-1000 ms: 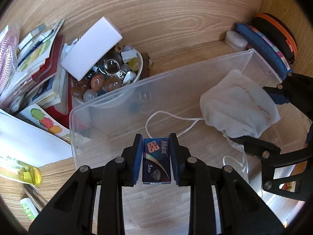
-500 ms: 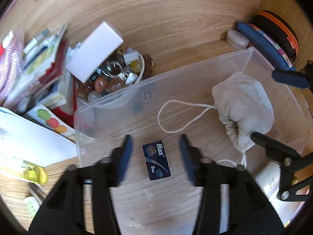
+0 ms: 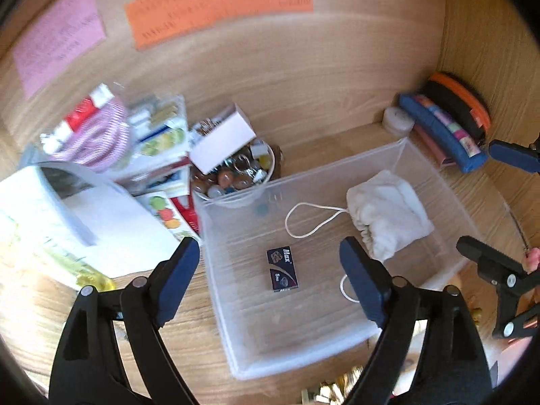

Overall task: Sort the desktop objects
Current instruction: 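Open the left tool to drop the box while the right tool releases the pouch into the bin, then withdraw both tools from the bin toward the remaining desk objects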

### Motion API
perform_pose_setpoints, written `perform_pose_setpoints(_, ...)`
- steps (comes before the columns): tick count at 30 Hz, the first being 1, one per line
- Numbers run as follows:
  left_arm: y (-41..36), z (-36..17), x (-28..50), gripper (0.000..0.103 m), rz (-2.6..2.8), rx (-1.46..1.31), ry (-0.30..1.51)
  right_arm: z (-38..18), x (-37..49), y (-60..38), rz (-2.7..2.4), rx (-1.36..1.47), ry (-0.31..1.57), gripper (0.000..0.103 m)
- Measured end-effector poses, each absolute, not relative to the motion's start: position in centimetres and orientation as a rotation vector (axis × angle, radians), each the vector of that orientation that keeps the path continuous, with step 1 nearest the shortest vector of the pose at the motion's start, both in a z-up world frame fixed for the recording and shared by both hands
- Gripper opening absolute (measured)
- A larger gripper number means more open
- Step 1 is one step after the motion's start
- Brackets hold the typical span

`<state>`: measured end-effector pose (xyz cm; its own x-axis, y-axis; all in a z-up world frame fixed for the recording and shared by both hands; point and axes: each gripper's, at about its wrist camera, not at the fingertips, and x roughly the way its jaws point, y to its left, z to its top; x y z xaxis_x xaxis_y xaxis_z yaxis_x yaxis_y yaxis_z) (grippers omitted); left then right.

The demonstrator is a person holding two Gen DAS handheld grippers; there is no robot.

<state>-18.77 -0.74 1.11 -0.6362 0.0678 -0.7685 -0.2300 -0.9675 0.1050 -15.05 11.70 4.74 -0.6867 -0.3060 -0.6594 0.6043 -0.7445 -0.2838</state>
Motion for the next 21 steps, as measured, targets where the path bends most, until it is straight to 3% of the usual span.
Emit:
perform_pose_setpoints(4, -1.5, 3.1, -16.3, 0.086, 2.729, -1.178, 0.258, 6.1, -13.5, 13.1, -2.423, 0.769, 0.647, 0.088)
perform_pose_setpoints(7, -2.3, 4.2, -14.2, 0.094, 2.753, -1.133, 0.235, 6.9, -12.5, 14.3, -2.44, 0.742, 0.624, 0.088)
perform_pose_setpoints(12, -3.0, 5.4, -10.7, 0.095, 2.804, -1.051, 0.232, 7.9, -10.7, 16.2, -2.474, 0.71, 0.577, 0.089)
perform_pose_setpoints(16, -3.4, 5.6, -8.2, 0.096, 2.826, -1.009, 0.222, 8.6, -9.2, 17.8, -2.508, 0.676, 0.528, 0.099)
perform_pose_setpoints(21, -4.3, 5.2, -5.0, 0.096, 2.869, -0.953, 0.219, 8.6, -7.5, 19.2, -2.538, 0.636, 0.493, 0.1)
